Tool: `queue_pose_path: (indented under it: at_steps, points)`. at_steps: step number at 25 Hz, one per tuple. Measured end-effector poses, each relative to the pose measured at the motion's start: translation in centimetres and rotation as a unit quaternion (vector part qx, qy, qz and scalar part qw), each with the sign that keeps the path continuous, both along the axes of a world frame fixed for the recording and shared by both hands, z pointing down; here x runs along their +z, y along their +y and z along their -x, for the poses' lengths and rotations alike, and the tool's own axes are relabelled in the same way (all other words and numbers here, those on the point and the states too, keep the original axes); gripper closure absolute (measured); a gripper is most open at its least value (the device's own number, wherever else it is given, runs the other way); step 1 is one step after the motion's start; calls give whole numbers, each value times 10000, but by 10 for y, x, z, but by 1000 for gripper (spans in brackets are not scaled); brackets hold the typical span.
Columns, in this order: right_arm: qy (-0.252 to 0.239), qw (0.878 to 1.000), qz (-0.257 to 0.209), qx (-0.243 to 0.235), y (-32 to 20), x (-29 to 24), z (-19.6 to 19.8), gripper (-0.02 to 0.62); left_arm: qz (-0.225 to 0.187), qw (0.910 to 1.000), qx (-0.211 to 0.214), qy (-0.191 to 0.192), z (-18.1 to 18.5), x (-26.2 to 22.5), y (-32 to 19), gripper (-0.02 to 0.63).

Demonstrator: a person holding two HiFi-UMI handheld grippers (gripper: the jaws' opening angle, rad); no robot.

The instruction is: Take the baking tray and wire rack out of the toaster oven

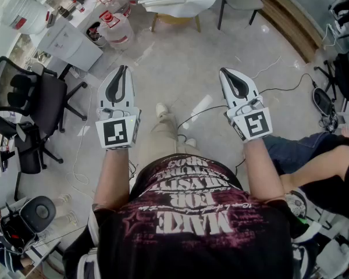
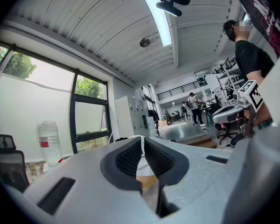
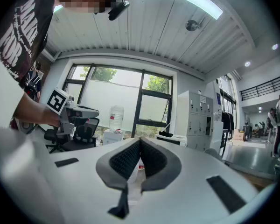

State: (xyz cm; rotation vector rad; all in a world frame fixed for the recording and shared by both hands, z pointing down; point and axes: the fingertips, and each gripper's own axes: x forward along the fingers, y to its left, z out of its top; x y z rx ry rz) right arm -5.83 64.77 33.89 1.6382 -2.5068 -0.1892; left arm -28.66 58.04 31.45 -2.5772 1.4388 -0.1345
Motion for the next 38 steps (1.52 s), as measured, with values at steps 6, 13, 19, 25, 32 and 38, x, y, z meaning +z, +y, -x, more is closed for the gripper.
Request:
queue_pose_path:
  at_steps: [6, 13, 19, 25, 32, 38]
  points:
    - [-68, 9998, 103, 163, -34, 6, 7, 601, 59, 9998, 177, -33, -3, -2, -44, 581]
    - [-342, 9983, 313, 356, -79, 26, 16, 600, 4, 9991, 422, 30, 5, 5, -91, 581]
    - [-402, 9980, 357, 321, -105, 36, 29, 598, 96, 9992, 395, -11, 18, 19, -125, 581]
    - [-400, 9977, 435, 318, -134, 34, 39, 595, 250, 9989, 395, 46, 28, 24, -159, 581]
    - [-274, 9978, 441, 417, -164, 28, 57, 592, 148, 9984, 540, 113, 41, 22, -194, 581]
    - [-253, 9968, 412, 638, -178, 18, 70, 592, 240, 9956, 905, 95, 44, 28, -211, 581]
